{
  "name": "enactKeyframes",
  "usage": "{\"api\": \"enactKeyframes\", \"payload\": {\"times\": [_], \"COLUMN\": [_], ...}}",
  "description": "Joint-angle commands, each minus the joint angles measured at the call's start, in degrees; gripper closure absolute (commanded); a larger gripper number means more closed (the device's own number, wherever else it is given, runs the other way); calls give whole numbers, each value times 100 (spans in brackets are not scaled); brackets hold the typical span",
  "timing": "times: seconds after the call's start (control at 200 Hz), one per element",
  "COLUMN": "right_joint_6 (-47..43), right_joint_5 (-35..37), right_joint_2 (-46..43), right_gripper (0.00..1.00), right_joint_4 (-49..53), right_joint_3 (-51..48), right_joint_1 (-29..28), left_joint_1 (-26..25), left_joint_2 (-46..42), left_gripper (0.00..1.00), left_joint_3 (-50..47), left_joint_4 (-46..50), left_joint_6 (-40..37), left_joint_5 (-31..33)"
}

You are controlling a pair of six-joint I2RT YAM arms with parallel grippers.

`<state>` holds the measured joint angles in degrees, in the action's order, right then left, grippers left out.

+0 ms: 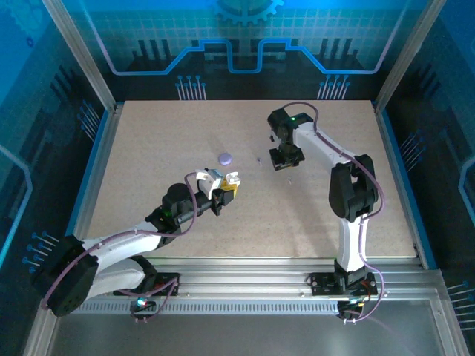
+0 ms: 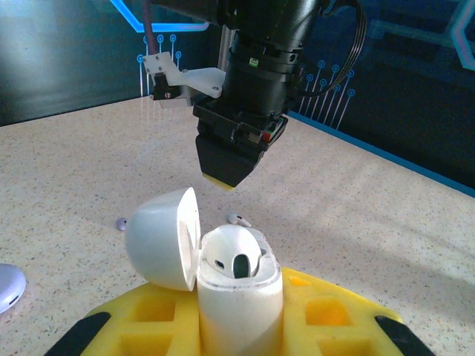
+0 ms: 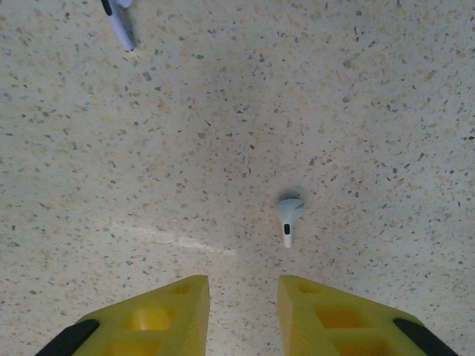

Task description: Insert the wireless bluetooth earbuds into the charging case

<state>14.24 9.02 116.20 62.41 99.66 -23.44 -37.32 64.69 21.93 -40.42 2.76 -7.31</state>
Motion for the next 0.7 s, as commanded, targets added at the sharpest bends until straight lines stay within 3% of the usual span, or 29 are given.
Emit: {"api": "enactKeyframes", "payload": {"times": [0.0, 0.69], "right_joint_6": [-175, -255], "right_joint_5": [100, -69], "right_joint_2": [222, 859], "right_gripper": [69, 69], "right_joint_4": [292, 394], "right_joint_3": [62, 67], "right_joint_1": [122, 372], "left_joint_1": [-38, -38], "left_joint_2": [-71, 0], "left_gripper": [79, 79], "left_joint_3": [122, 123], "left_joint_4": [-9, 0], "left_joint_6": [-128, -114], "left_joint_5": [63, 107]}}
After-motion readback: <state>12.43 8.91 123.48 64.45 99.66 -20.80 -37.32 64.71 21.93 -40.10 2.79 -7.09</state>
